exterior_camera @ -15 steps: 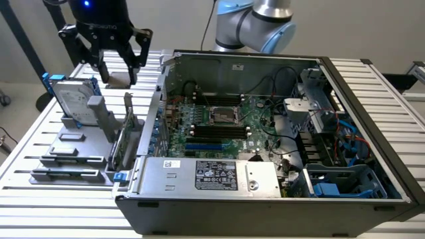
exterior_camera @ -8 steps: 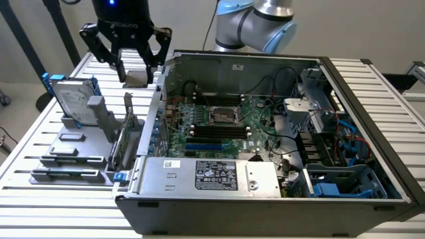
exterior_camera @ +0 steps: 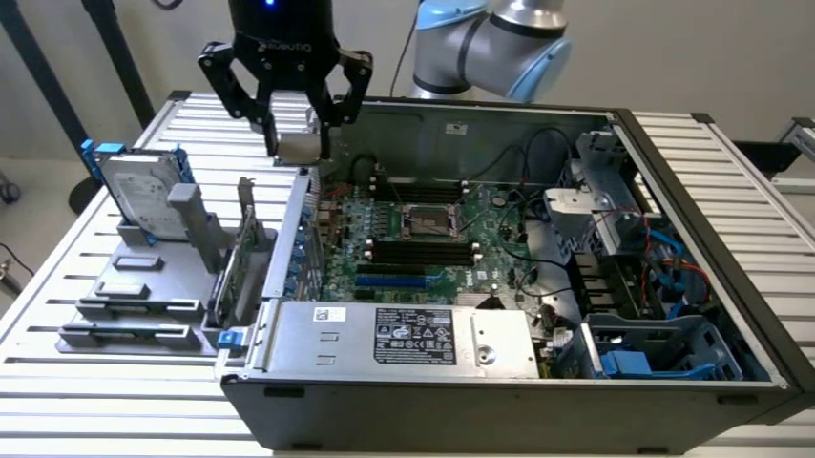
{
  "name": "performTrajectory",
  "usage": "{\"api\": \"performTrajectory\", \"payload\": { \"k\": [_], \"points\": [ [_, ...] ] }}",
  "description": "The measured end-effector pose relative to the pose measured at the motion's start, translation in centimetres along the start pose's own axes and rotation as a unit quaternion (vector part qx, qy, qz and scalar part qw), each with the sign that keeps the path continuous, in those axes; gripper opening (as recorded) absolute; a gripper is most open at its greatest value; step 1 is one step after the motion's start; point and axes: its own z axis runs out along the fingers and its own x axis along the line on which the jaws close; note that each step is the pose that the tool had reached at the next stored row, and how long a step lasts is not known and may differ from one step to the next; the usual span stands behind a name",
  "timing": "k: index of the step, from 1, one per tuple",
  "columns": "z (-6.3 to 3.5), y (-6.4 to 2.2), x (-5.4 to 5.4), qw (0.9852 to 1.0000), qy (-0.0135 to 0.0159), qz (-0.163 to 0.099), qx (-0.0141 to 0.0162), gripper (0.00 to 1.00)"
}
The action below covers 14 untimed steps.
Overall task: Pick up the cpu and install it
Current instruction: 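Pick up the cpu and move it towards the insertion slot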
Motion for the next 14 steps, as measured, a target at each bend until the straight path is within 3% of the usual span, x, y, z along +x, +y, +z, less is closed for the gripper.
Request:
{"api": "performTrajectory", "payload": {
  "k": [7,14],
  "points": [
    [-0.05,0.4,-3.2,1.0,0.0,0.0,0.0,0.55],
    [0.53,1.6,-6.4,1.0,0.0,0.0,0.0,0.55]
  ]
}}
